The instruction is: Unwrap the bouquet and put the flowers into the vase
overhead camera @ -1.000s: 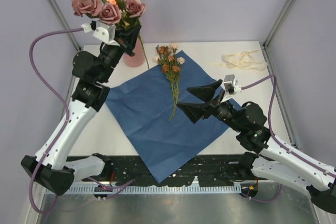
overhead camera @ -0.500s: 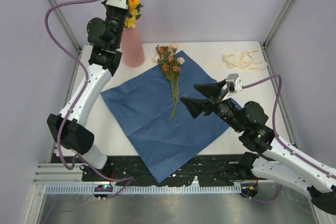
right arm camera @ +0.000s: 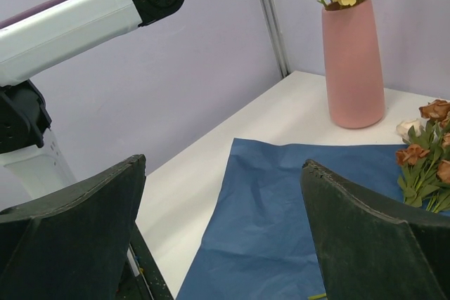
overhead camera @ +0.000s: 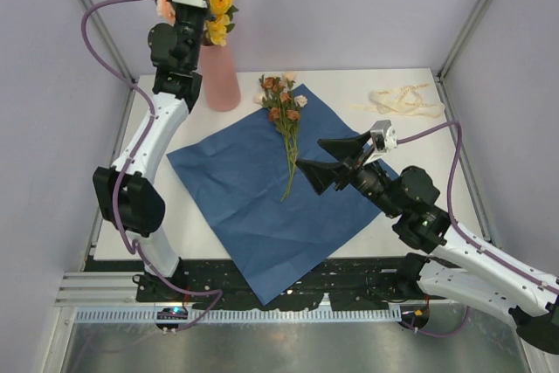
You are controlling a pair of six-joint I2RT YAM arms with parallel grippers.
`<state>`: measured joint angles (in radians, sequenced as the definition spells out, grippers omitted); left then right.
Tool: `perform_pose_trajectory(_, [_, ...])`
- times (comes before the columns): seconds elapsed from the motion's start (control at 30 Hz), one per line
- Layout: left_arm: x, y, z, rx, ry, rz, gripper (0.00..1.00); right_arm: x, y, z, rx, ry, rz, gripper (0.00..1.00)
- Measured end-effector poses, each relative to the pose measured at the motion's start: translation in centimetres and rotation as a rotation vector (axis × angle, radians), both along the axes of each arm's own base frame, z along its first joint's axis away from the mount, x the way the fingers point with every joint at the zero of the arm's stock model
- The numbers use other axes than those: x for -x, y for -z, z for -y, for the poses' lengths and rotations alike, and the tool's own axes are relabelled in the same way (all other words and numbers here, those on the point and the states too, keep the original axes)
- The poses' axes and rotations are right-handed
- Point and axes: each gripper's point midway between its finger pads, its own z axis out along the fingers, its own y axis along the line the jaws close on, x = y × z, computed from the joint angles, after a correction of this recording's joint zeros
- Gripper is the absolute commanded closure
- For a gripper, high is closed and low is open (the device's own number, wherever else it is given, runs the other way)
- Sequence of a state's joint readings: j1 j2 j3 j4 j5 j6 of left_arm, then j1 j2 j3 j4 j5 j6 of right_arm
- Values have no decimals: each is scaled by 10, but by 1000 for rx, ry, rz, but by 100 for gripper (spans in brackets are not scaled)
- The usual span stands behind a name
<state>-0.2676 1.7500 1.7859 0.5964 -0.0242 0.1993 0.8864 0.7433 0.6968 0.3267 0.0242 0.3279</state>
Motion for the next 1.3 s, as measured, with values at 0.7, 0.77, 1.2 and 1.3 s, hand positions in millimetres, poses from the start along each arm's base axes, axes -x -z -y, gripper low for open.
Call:
perform_pose_trajectory(0.7, [-47, 101, -5, 0, -15, -114, 94, -5, 9, -8, 11, -5, -30, 5])
perform_pose_trajectory(0.77, [-51, 106, -6, 4, -14, -127, 89, -6, 10, -9, 12, -6, -36, 5])
perform_pose_trajectory(1.2, [-63, 183, -16, 113, -5, -347, 9, -9, -8, -12, 13, -6, -55, 5])
perform_pose_trajectory(1.3, [-47, 203, -18, 124, -1, -404, 0, -11, -6, -12, 17, 4, -83, 5])
